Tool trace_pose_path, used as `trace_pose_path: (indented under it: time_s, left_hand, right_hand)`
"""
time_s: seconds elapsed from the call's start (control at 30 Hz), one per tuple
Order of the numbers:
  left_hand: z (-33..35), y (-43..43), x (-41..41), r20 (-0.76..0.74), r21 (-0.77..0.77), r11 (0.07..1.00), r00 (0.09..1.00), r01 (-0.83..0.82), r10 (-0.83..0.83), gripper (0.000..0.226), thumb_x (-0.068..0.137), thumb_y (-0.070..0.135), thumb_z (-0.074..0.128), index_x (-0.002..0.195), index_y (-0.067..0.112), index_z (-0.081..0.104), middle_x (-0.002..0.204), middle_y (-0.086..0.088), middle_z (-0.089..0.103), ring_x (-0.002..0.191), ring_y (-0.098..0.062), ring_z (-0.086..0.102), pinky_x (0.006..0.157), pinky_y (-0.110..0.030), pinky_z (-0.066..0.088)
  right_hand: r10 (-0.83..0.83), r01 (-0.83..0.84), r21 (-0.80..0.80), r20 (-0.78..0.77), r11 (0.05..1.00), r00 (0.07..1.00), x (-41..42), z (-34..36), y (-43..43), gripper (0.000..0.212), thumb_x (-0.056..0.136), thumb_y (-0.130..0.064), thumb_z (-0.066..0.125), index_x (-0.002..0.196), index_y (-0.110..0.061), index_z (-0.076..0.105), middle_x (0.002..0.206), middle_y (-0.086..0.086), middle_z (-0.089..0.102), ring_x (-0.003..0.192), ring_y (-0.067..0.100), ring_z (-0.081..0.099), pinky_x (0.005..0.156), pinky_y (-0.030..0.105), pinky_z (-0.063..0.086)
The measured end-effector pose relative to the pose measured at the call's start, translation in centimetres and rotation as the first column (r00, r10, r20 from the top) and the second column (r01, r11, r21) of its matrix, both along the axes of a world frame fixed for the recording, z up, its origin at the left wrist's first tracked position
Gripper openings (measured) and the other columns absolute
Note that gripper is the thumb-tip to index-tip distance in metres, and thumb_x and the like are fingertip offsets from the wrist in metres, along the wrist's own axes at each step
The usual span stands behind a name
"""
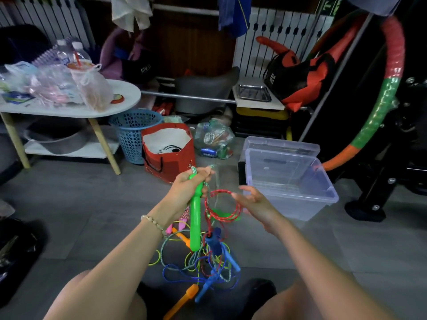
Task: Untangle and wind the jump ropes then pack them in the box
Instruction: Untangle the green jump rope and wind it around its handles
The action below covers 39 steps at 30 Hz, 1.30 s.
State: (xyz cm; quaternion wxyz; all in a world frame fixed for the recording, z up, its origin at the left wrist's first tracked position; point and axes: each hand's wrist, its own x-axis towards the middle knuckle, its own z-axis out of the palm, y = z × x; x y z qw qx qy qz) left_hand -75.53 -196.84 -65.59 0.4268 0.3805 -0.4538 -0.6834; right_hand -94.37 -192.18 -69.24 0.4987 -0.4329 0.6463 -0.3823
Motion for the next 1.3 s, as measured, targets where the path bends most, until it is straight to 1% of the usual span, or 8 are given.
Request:
trace_pose_path:
  time_s: [0.07, 0.23, 0.4, 0.57, 0.73, 0.93, 1.13, 1.3]
  left_hand:
    - [-0.2, 0.4, -0.6, 0.01, 0.002, 1.0, 0.999, 0.031, -0.031, 0.015, 0.094, 0.016, 0.053, 0.086, 0.009, 0.064, 0.068, 0.003, 0.051, 0.042, -0.006, 0.045, 0.042, -0.018, 0.041]
    - [0.2, 0.6, -0.8, -0.055, 0.029, 0.998, 0.997, 0.063, -0.062, 0.015, 0.094, 0.019, 0.053, 0.089, 0.009, 0.063, 0.067, 0.005, 0.051, 0.043, -0.004, 0.042, 0.042, -0.016, 0.039]
    - [0.5, 0.4, -0.5, -0.149, 0.068, 0.997, 0.988, 0.042, -0.031, 0.016, 0.095, 0.021, 0.052, 0.094, 0.01, 0.064, 0.071, 0.006, 0.054, 0.044, -0.004, 0.042, 0.043, -0.016, 0.04]
    - [-0.6, -0.1, 0.3, 0.187, -0.066, 0.997, 0.982, -0.027, 0.039, 0.024, 0.094, 0.023, 0.055, 0.115, 0.012, 0.061, 0.106, -0.004, 0.066, 0.045, -0.005, 0.047, 0.045, -0.018, 0.044]
    - [-1.6, 1.1, 0.2, 0.406, -0.114, 0.968, 0.9, 0.221, -0.158, 0.012, 0.085, 0.017, 0.068, 0.097, 0.02, 0.066, 0.066, 0.004, 0.065, 0.05, -0.005, 0.053, 0.051, -0.016, 0.046]
    - [-2.0, 1.4, 0.0, 0.449, -0.182, 0.95, 0.881, 0.254, -0.149, 0.013, 0.079, 0.017, 0.075, 0.089, 0.009, 0.071, 0.07, 0.0, 0.068, 0.051, -0.009, 0.053, 0.049, -0.02, 0.044]
    - [-2.0, 1.5, 0.5, 0.462, -0.174, 0.943, 0.869, 0.283, -0.176, 0.009, 0.082, 0.021, 0.072, 0.078, 0.014, 0.072, 0.054, 0.003, 0.058, 0.043, -0.01, 0.046, 0.044, -0.021, 0.039]
    - [-1.9, 1.5, 0.9, 0.388, -0.094, 0.979, 0.912, 0.182, -0.133, 0.009, 0.086, 0.022, 0.068, 0.087, 0.014, 0.071, 0.049, 0.009, 0.058, 0.038, -0.005, 0.043, 0.043, -0.02, 0.036]
  right_hand:
    - [0.178, -0.181, -0.11, -0.04, 0.977, 0.983, 0.8, 0.2, -0.1, 0.027, 0.088, -0.025, 0.064, 0.114, -0.027, 0.06, 0.112, -0.008, 0.064, 0.105, 0.003, 0.059, 0.085, 0.014, 0.045]
    - [0.27, -0.345, -0.283, -0.272, 0.895, 0.924, 2.9, -0.8, 0.1, 0.025, 0.085, -0.015, 0.068, 0.109, -0.009, 0.068, 0.114, 0.005, 0.059, 0.104, 0.009, 0.057, 0.095, 0.018, 0.043]
    - [0.277, -0.295, -0.225, -0.11, 0.929, 0.955, 4.1, -0.9, 0.2, 0.013, 0.087, -0.008, 0.065, 0.076, 0.0, 0.063, 0.057, -0.011, 0.06, 0.056, 0.0, 0.055, 0.063, 0.018, 0.049]
    - [-0.027, 0.086, -0.247, 0.234, 0.965, 0.972, 3.8, 1.2, -0.2, 0.011, 0.087, -0.006, 0.062, 0.077, -0.008, 0.065, 0.057, -0.003, 0.068, 0.053, 0.006, 0.065, 0.059, 0.017, 0.055]
    - [-0.15, 0.247, -0.209, 0.393, 0.946, 0.907, 2.7, 2.4, 0.0, 0.01, 0.086, -0.01, 0.065, 0.086, -0.001, 0.067, 0.063, 0.002, 0.07, 0.056, 0.008, 0.066, 0.058, 0.017, 0.054]
    - [-0.175, 0.256, -0.121, 0.458, 0.959, 0.872, 2.5, 2.3, 0.2, 0.013, 0.086, -0.017, 0.066, 0.086, -0.004, 0.067, 0.069, 0.003, 0.07, 0.059, 0.008, 0.067, 0.058, 0.017, 0.054]
    - [-0.039, 0.041, 0.004, 0.355, 0.999, 0.934, 2.4, 1.9, 0.4, 0.02, 0.089, -0.032, 0.06, 0.096, -0.014, 0.055, 0.086, 0.002, 0.065, 0.068, 0.017, 0.067, 0.069, 0.029, 0.056]
    - [-0.133, 0.131, -0.059, -0.036, 0.99, 0.991, 2.4, 1.4, 0.6, 0.042, 0.086, -0.047, 0.059, 0.113, -0.016, 0.054, 0.108, -0.003, 0.058, 0.094, 0.005, 0.055, 0.075, 0.022, 0.04]
